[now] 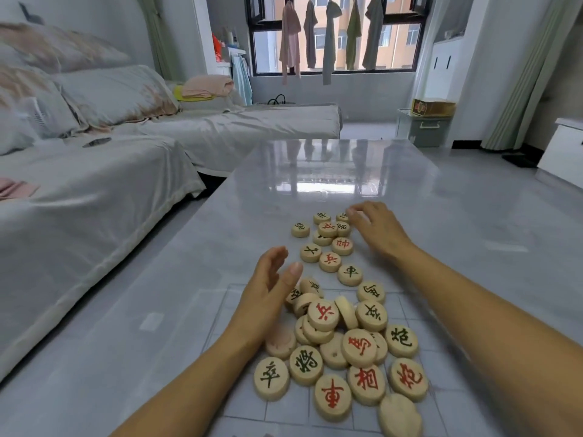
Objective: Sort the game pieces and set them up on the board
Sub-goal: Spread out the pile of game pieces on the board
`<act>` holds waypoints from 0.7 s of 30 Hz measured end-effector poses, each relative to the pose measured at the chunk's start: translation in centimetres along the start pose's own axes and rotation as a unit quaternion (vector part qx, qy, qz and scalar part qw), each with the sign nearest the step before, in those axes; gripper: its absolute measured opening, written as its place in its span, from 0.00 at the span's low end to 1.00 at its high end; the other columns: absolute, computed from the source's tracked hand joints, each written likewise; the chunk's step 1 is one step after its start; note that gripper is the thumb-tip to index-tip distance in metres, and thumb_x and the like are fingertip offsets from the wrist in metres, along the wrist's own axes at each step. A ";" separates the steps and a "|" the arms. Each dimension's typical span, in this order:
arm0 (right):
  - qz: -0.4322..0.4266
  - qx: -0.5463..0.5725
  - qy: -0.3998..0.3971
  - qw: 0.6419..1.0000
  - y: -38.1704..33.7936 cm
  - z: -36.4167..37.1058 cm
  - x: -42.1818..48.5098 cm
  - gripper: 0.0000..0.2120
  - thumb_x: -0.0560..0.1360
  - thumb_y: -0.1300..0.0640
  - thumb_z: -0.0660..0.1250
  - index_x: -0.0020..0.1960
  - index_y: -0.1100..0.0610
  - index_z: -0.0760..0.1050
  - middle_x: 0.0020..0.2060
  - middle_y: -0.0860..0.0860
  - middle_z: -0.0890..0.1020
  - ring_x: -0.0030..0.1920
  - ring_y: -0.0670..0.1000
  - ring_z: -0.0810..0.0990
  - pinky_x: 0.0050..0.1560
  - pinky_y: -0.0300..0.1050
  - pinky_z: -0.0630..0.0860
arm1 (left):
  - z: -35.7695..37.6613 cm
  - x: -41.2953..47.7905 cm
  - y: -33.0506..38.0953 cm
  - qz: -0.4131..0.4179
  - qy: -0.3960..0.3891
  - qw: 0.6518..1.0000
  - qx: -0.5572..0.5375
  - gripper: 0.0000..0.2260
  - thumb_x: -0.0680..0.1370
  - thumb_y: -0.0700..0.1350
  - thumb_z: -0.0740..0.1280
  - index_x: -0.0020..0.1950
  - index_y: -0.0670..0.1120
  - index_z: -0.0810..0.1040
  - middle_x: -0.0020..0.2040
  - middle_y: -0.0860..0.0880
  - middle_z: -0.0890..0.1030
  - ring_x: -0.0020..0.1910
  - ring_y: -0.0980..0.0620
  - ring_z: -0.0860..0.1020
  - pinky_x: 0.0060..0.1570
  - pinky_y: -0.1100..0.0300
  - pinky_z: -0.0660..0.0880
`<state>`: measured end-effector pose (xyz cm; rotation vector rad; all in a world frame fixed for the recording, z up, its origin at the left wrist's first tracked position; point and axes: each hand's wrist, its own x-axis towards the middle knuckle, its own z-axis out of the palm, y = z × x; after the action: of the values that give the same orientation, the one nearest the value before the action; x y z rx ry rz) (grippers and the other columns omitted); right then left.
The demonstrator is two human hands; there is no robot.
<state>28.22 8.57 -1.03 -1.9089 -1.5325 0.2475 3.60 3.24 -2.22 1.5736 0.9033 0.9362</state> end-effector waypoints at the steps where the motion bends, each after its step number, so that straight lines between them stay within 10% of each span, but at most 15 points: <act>1: 0.011 -0.022 -0.028 0.999 -0.1 0.8 1.2 0.25 0.77 0.38 0.52 0.68 0.50 0.67 0.73 0.54 0.62 0.72 0.58 0.60 0.70 0.57 0.58 | 0.0 0.0 0.0 0.001 0.002 1.000 -0.005 0.30 0.69 0.58 0.61 0.70 0.53 0.63 0.72 0.54 0.67 0.70 0.57 0.65 0.64 0.64 0.63; 6: -0.006 -0.114 -0.169 0.979 -2.1 3.8 5.0 0.28 0.74 0.32 0.48 0.71 0.40 0.59 0.77 0.48 0.47 0.76 0.59 0.46 0.71 0.65 0.44 | 0.0 0.3 -0.7 -0.005 -0.009 1.000 -0.003 0.29 0.70 0.64 0.63 0.69 0.57 0.63 0.71 0.57 0.66 0.70 0.58 0.64 0.69 0.59 0.63; 16: -0.168 -0.054 -0.231 0.957 -3.2 3.4 -3.1 0.24 0.73 0.35 0.51 0.63 0.42 0.73 0.69 0.45 0.69 0.69 0.46 0.65 0.72 0.48 0.57 | -0.1 2.0 -0.1 0.004 -0.005 0.993 0.118 0.29 0.77 0.59 0.58 0.75 0.53 0.54 0.72 0.56 0.58 0.72 0.56 0.58 0.73 0.55 0.57; 21: -0.172 -0.022 -0.176 0.969 -3.5 2.5 -7.7 0.28 0.69 0.34 0.51 0.60 0.46 0.77 0.66 0.45 0.74 0.66 0.46 0.69 0.69 0.49 0.62 | -0.6 7.1 0.6 0.006 -0.125 0.913 0.389 0.24 0.78 0.60 0.51 0.67 0.46 0.68 0.68 0.44 0.69 0.70 0.44 0.64 0.70 0.46 0.60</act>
<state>21.82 2.69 -2.74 -1.6540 -2.0888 0.4149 6.00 9.75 -0.65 2.3052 1.1533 0.3546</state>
